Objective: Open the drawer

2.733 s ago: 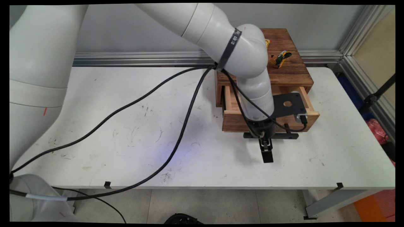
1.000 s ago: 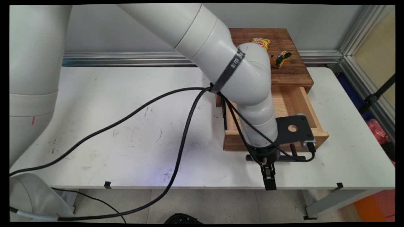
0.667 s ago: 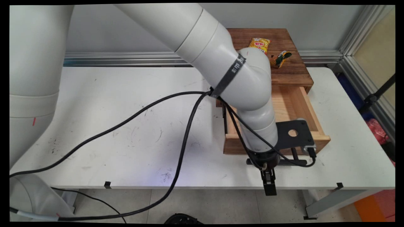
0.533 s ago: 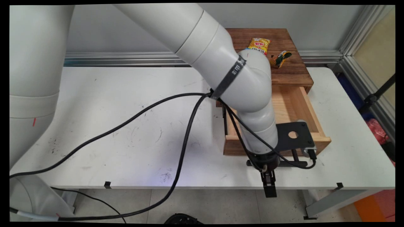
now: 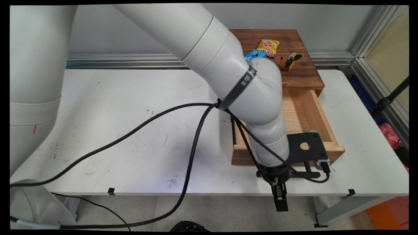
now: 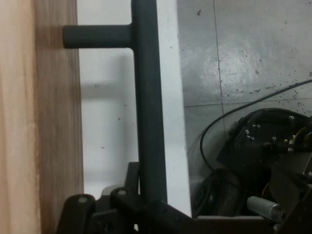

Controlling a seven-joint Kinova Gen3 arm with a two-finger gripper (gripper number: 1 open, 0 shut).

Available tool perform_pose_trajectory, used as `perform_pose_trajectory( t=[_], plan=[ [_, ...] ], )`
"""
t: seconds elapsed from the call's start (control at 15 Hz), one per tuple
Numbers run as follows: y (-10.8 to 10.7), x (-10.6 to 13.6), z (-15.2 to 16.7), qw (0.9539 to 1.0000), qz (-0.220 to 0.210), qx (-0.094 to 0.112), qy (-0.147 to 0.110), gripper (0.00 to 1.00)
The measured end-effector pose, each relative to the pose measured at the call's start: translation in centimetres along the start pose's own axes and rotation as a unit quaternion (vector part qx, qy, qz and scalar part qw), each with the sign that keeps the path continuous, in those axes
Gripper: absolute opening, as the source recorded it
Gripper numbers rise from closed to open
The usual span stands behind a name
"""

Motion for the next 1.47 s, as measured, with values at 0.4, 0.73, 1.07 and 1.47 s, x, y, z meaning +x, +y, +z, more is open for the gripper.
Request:
perform_pose_trajectory(
  t=[0.4,0.73,1.07,1.47],
  plan=[
    [1.0,0.1,0.3,1.0000,-0.002,0.006,0.006,1.00],
    [1.5,0.1,0.3,0.9997,-0.011,0.021,0.010,1.00],
    [1.9,0.2,0.3,0.9992,-0.020,0.032,0.009,1.00],
    [2.9,0.1,0.3,0.9992,-0.026,0.029,0.005,1.00]
  ],
)
